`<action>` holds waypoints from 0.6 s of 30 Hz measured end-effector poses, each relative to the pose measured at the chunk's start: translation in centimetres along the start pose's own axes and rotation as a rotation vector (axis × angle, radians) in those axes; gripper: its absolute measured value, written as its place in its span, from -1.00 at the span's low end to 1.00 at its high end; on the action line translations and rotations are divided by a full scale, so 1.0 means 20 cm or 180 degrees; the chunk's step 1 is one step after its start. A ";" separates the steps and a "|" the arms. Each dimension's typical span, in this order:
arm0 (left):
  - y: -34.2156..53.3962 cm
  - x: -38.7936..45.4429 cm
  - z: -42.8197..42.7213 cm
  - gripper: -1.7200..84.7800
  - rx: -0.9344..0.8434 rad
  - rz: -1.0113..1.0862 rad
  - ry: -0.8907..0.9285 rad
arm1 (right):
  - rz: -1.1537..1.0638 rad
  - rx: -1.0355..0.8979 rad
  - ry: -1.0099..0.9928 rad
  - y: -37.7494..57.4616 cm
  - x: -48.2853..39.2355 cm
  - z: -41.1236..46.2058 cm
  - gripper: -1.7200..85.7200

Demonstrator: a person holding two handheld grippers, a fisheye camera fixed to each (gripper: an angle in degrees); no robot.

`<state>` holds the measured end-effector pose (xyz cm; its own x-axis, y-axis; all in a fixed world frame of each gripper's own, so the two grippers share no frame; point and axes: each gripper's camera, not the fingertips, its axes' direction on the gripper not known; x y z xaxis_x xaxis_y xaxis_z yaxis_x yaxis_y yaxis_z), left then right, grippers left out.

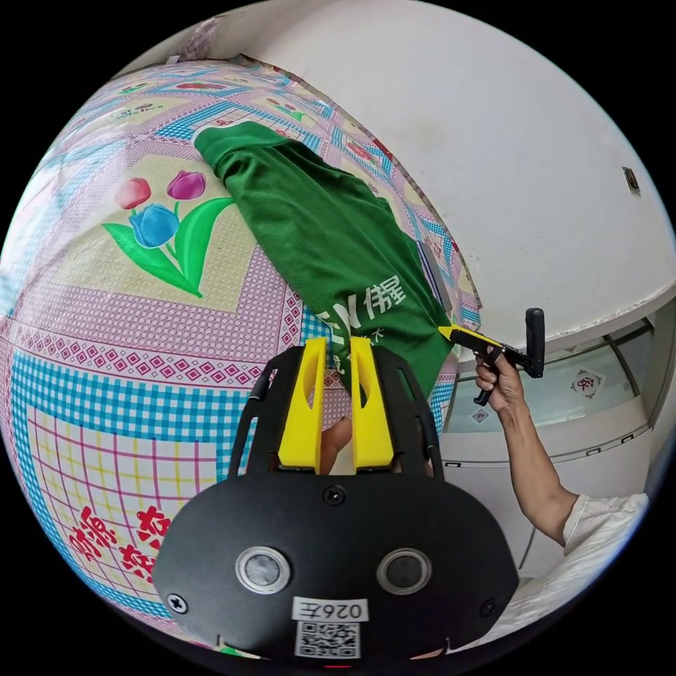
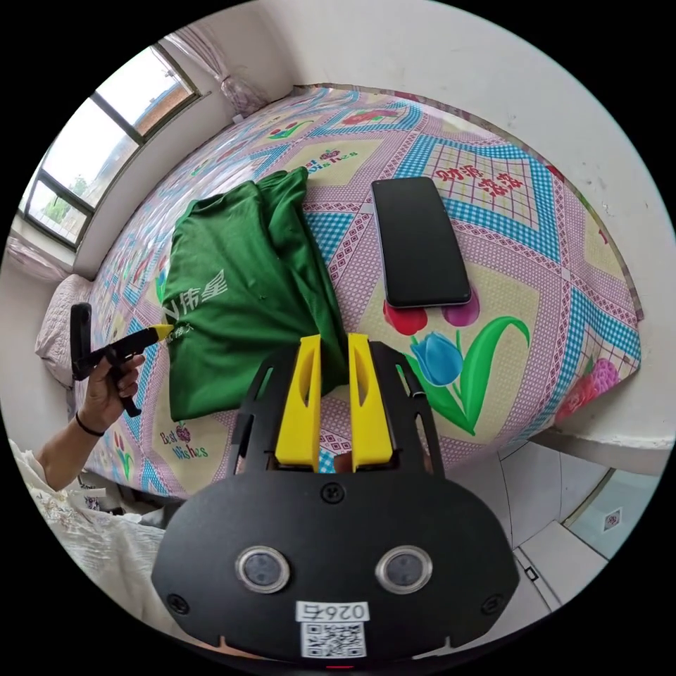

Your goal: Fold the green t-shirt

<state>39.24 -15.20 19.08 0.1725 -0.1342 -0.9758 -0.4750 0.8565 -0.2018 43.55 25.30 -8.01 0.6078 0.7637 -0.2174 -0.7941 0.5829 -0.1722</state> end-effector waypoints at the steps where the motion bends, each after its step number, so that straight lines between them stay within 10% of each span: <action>1: 0.03 0.00 -0.02 -0.80 0.0036 0.0016 -0.0009 | 0.0032 0.0025 0.0000 0.04 0.00 -0.02 -0.90; 18: 1.04 -0.19 -1.09 -0.98 0.0423 -0.0339 -0.1155 | 0.0691 0.0790 0.0355 1.24 -0.50 -0.50 -0.98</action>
<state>9.92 -7.62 16.70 0.5197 -0.0612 -0.8522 -0.3265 0.9075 -0.2643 17.82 29.41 -19.67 0.4104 0.8503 -0.3295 -0.8736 0.4703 0.1254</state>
